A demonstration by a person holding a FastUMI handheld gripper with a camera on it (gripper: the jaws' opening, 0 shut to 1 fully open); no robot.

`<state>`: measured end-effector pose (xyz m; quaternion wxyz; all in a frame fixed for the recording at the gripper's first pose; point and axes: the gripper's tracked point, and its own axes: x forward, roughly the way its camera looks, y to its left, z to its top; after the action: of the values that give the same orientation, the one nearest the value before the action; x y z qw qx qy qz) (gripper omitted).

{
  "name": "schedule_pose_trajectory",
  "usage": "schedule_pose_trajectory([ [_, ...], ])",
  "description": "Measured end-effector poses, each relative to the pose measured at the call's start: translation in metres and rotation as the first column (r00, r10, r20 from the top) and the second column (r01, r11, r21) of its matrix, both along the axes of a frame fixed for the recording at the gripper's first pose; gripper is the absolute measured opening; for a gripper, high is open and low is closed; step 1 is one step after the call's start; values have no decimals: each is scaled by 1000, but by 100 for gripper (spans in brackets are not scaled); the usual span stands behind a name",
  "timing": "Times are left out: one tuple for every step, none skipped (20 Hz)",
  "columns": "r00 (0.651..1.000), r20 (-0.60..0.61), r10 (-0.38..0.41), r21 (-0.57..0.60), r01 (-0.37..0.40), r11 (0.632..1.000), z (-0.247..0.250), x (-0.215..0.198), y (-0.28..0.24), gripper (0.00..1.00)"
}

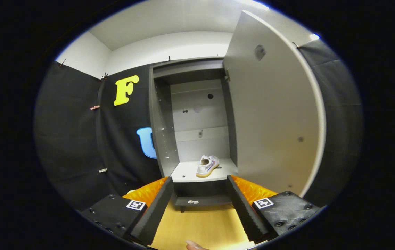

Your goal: Open the shoe cabinet door, grab the shoes and put them into the shoe cabinet, then close the shoe cabinet door.

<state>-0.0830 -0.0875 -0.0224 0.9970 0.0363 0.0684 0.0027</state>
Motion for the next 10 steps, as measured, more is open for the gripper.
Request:
schedule_pose_trajectory([
  [1000,12,2,4,-2,1000,8,-15,-14,97],
  [1000,21,15,4,-15,1000,14,-29,-25,97],
  [1000,23,19,-9,-19,1000,19,-41,-40,97],
  [999,33,18,-22,-17,1000,22,-48,-57,97],
  [999,47,14,-28,-13,1000,29,-56,-75,97],
  [998,58,10,-32,-8,999,35,-62,-91,97],
  [998,65,1,-38,1,999,39,-67,-106,97],
  [998,69,-8,-42,11,999,41,-69,-122,97],
  [998,68,-17,-44,20,999,42,-69,-137,97],
  [998,62,-22,-42,24,999,41,-67,-150,97],
])
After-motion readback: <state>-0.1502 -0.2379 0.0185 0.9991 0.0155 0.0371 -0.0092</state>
